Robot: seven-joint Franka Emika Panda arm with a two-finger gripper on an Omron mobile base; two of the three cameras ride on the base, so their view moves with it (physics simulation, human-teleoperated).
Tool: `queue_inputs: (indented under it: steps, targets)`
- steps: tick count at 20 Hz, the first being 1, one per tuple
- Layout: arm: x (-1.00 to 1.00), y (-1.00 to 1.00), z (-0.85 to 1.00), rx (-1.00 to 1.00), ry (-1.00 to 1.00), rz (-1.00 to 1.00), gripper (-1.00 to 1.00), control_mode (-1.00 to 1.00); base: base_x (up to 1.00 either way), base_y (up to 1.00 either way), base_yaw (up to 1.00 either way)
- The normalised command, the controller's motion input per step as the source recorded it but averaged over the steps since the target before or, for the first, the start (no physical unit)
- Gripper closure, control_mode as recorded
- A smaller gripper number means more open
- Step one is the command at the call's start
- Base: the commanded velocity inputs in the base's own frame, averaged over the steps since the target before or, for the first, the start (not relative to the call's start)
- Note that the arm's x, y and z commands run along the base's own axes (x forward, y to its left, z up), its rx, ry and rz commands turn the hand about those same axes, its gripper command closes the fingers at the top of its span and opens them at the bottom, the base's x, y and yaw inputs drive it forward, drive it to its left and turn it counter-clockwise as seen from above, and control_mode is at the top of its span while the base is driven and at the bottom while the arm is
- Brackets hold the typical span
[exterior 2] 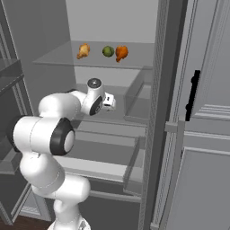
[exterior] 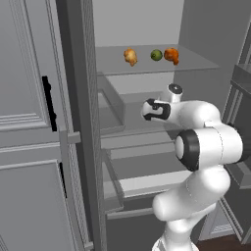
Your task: Place one lime and one chicken drumstick in each tupperware on the nearby counter, to pack two identical lunches.
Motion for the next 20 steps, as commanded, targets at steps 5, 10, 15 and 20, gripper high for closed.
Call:
queue_inputs:
  steps: [5, 10, 15, 20]
  targets:
    - [0.22, 0.0, 0.02, 0.0, 0.0, 0.0, -1.0, -1.0, 0.0, 0.0, 0.0]
    - [0.26, -0.05, 0.0, 0.0, 0.0, 0.0, -1.0, -1.0, 0.0, 0.0, 0.0]
    - [0.25, -0.15, 0.0, 0.0, 0.0, -0.03, -1.0, -1.0, 0.0, 0.0, 0.0]
    - [0.23, -0.07, 0.0, 0.0, 0.0, -0.01, -1.0, -1.0, 0.0, 0.0, 0.0]
